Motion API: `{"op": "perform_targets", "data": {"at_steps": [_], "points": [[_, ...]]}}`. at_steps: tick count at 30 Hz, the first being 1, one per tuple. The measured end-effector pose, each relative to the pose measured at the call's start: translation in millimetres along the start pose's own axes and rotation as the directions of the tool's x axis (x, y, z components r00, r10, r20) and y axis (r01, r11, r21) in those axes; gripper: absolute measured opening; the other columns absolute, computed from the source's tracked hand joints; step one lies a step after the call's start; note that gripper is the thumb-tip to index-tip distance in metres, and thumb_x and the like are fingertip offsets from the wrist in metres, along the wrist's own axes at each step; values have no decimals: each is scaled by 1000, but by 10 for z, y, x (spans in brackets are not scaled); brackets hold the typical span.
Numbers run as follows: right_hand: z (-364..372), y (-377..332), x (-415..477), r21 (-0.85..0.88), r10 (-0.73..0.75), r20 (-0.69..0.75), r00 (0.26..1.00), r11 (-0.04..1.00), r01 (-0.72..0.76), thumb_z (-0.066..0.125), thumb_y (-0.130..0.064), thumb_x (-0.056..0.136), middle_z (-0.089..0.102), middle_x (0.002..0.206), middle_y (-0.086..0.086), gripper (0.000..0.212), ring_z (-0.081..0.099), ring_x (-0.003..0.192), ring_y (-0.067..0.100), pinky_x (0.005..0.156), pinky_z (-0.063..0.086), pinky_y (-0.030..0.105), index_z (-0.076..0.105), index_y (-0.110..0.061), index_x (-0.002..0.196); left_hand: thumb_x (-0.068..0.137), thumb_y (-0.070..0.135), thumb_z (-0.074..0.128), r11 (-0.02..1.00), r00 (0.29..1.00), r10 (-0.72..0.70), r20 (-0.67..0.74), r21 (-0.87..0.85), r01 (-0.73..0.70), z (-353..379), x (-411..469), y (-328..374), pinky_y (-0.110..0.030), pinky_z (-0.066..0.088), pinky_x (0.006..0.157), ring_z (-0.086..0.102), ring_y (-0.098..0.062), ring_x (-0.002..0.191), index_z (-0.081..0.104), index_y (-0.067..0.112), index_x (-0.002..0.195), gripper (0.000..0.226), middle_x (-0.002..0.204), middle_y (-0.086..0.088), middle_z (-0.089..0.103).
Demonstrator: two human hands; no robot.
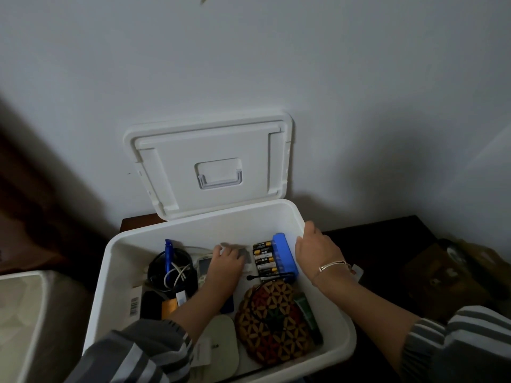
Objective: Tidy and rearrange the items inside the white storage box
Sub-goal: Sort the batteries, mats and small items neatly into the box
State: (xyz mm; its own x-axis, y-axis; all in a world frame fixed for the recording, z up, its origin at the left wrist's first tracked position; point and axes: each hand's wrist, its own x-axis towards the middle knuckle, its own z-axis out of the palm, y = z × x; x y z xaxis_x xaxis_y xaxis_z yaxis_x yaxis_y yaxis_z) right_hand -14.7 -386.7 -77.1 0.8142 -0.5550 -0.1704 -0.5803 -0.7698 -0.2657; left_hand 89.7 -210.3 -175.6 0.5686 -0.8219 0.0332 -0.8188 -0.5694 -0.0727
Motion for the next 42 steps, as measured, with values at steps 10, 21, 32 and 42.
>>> {"op": "perform_targets", "data": {"at_steps": [10,21,32,42], "points": [[24,11,8,0,-5,-10,1000,1000,5,35,-23,99,55,118,12,27,57,99,28,71,40,31,36,-8,122,36,16,91,998,997,55,50,-35,-53,23,86,-31,-30,54,78,69,-17,67,74,19,78,45,78,1,71],[9,11,-2,8,-10,-7,1000,1000,10,34,-23,100,55,116,12,27,57,96,26,73,45,34,36,-9,122,38,17,91,998,999,34,30,-60,-33,67,88,-38,-30,56,75,69,-20,64,76,17,79,44,79,-2,72],[17,17,-6,3,-22,-25,999,1000,22,35,-25,100,56,112,11,25,58,93,26,68,43,31,38,-9,119,71,17,75,979,986,-73,147,-179,99,66,121,-33,-32,37,101,63,-31,100,67,7,103,34,110,-14,63],[19,17,-3,-2,-23,-25,999,1000,23,35,-24,100,56,113,12,26,58,94,27,68,43,31,38,-7,120,87,14,54,982,963,-170,209,114,148,156,53,33,-48,16,115,49,-26,124,57,10,115,28,120,-11,63]]}}
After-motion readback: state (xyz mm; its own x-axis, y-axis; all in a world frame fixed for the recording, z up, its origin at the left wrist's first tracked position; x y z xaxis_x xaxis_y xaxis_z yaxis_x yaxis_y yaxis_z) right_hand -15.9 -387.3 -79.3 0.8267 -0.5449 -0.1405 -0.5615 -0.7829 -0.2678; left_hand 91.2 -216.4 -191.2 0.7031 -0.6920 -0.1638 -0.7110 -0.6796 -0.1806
